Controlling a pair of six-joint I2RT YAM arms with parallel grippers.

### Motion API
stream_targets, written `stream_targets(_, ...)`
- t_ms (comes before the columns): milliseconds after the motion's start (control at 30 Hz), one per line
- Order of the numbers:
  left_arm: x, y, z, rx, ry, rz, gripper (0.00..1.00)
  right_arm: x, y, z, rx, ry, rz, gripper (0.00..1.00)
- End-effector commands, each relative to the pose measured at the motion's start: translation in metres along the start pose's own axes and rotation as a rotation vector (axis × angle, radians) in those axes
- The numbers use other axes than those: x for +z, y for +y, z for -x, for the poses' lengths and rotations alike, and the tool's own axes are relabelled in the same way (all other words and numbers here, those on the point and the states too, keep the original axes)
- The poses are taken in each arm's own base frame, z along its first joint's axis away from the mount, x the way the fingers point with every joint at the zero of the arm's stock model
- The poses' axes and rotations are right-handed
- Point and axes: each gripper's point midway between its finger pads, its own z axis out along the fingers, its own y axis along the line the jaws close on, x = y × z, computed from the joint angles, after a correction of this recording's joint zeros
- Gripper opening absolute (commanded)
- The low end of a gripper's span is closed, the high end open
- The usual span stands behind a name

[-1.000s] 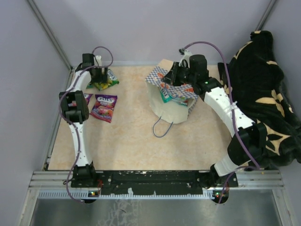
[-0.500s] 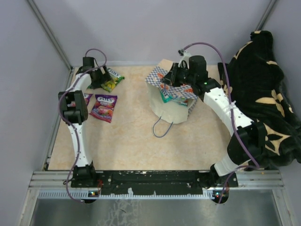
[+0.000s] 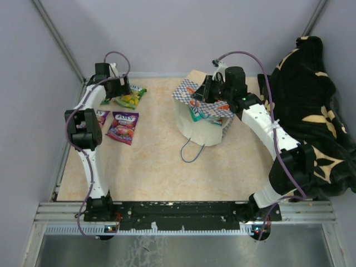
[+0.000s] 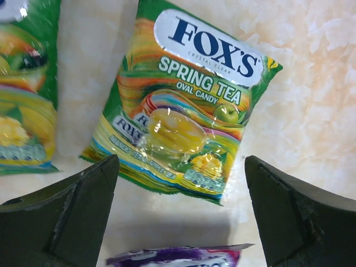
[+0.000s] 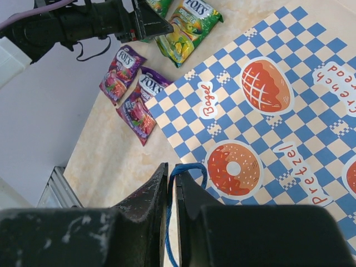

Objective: Take the snacks out of the paper bag
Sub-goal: Place the snack at the center of the board.

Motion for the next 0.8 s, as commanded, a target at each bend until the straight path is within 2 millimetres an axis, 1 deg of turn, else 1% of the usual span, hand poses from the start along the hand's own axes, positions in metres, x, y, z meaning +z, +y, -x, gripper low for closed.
stream_targets(0, 0.01, 0.011, 0.003, 0.299, 0.018, 0.003, 1.0, -0.011, 0.018, 0.021, -0.036, -0.064, 0.061, 0.1)
stream_targets(133, 0.023, 0.01, 0.008, 0.443, -0.019, 0.009, 0.99, -0.01, 0.019, 0.021, -0.032, -0.063, 0.065, 0.1)
stream_targets(267, 0.035, -0.004, 0.017, 0.594, -0.117, 0.023, 1.0, -0.009, 0.019, 0.019, -0.021, -0.057, 0.072, 0.1)
stream_targets(367, 0.042, -0.013, 0.019, 0.65, -0.161, 0.023, 1.0, -0.008, 0.017, 0.017, -0.017, -0.051, 0.067, 0.1)
stream_targets(467, 0.049, -0.017, 0.017, 0.637, -0.164, 0.003, 1.0, -0.009, 0.015, 0.016, -0.022, -0.047, 0.058, 0.1)
stream_targets(600, 0.063, -0.021, 0.001, 0.599, -0.1, -0.048, 1.0, -0.007, 0.015, 0.015, -0.022, -0.044, 0.056, 0.1)
stream_targets(700, 0.069, -0.01, -0.007, 0.521, -0.06, 0.005, 1.0, -0.006, 0.014, 0.016, -0.021, -0.041, 0.056, 0.1)
stream_targets(767, 0.073, -0.002, -0.017, 0.465, -0.018, 0.044, 1.0, -0.005, 0.013, 0.015, -0.02, -0.038, 0.055, 0.1)
